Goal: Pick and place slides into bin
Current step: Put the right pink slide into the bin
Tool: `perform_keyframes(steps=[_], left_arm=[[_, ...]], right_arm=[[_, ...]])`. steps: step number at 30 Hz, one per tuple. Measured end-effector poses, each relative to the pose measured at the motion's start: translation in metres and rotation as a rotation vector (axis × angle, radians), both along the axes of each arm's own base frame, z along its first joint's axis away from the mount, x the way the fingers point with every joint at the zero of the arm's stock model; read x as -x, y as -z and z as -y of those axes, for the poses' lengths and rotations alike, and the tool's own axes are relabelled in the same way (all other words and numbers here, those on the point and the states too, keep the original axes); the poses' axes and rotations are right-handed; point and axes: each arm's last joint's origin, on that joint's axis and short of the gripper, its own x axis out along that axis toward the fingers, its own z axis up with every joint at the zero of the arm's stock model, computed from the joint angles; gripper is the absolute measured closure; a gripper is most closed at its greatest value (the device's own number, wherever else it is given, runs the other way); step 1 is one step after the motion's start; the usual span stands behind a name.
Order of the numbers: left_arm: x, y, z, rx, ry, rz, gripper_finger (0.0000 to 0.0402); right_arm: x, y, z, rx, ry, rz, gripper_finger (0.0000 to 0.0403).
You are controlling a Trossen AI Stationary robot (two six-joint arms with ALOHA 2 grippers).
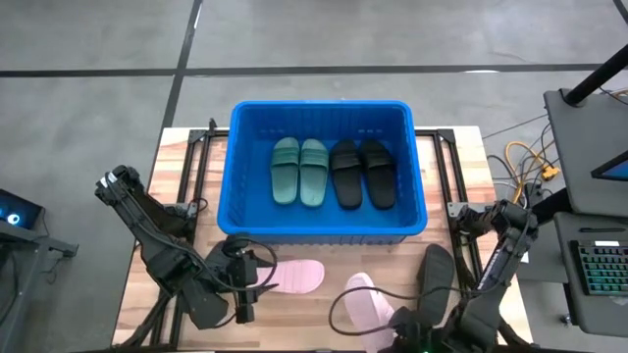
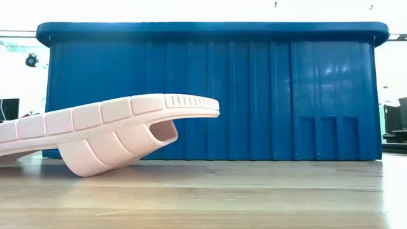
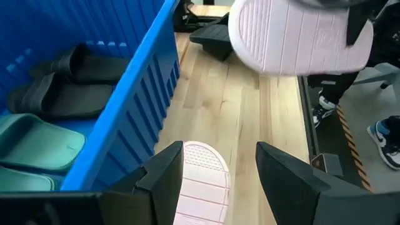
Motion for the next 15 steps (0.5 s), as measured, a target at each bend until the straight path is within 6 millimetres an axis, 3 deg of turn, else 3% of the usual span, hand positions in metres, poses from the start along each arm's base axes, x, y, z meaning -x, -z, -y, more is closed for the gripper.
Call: perform_keyframes(steps=[11, 15], left_arm=[[0.004, -0.012, -0.010, -0.002, -0.006, 0.044, 0.0217], [0.004, -0.012, -0.011, -0.003, -0.006, 0.044, 0.0217]], right_arm=[[-0.025, -0.074, 0.048, 0.264, -0.034, 0.055, 0.0346], [-0.033, -0.090, 0.066, 0.311, -0.041, 0.053, 0.0346]])
